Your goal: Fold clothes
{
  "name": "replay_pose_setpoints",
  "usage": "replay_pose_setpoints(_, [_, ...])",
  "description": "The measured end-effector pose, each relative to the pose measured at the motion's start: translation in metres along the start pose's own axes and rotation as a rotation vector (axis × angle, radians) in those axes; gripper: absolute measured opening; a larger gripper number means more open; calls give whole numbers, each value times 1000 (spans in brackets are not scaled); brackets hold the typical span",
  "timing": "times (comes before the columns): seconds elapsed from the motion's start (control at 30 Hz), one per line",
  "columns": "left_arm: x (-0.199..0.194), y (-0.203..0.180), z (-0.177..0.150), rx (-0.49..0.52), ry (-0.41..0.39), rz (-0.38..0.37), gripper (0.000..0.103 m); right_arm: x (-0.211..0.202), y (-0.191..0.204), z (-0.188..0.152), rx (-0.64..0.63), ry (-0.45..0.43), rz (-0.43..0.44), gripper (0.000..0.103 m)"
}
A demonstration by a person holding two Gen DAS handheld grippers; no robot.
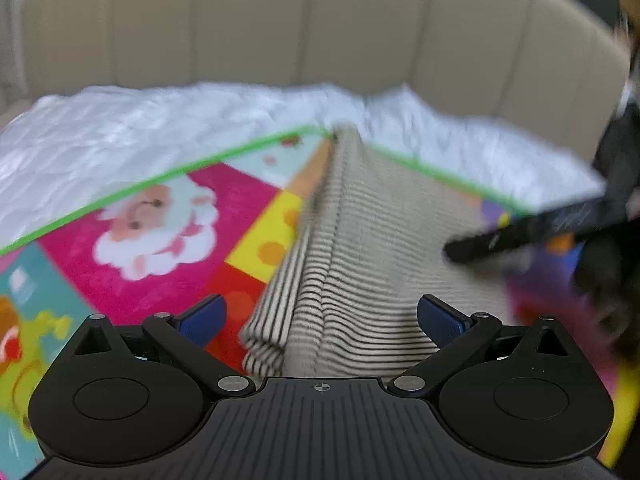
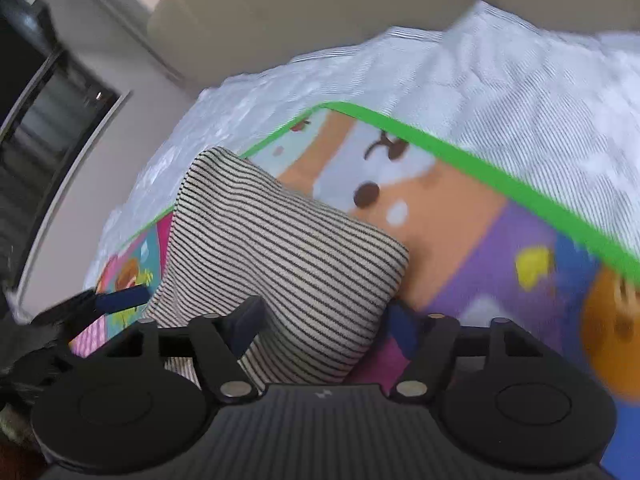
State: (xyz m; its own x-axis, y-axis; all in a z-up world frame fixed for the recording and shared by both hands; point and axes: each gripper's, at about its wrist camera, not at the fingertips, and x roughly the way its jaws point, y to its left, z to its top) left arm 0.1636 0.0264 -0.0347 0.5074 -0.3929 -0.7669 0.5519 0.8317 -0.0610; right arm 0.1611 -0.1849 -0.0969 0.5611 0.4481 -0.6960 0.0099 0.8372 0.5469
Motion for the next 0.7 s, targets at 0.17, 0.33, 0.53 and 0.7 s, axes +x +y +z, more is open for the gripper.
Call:
replay_pose_setpoints(0.17, [23,18,-8,-168,30,-109,103,-9,-45,26,3,32,31,72])
replay_pose_setpoints(0.33, [14,16,-26,-233,14,-188,97,-1,-48,59,-143,59,16,71])
replay_pose_setpoints(0.53, [5,-10,-43,-264,9,-330,97,22,2,95,-450,99,-22,76])
replay_pose_setpoints(0.7, [2,-39,-51,-114,34,-406,97,16,37,91,-659,85,-118,96])
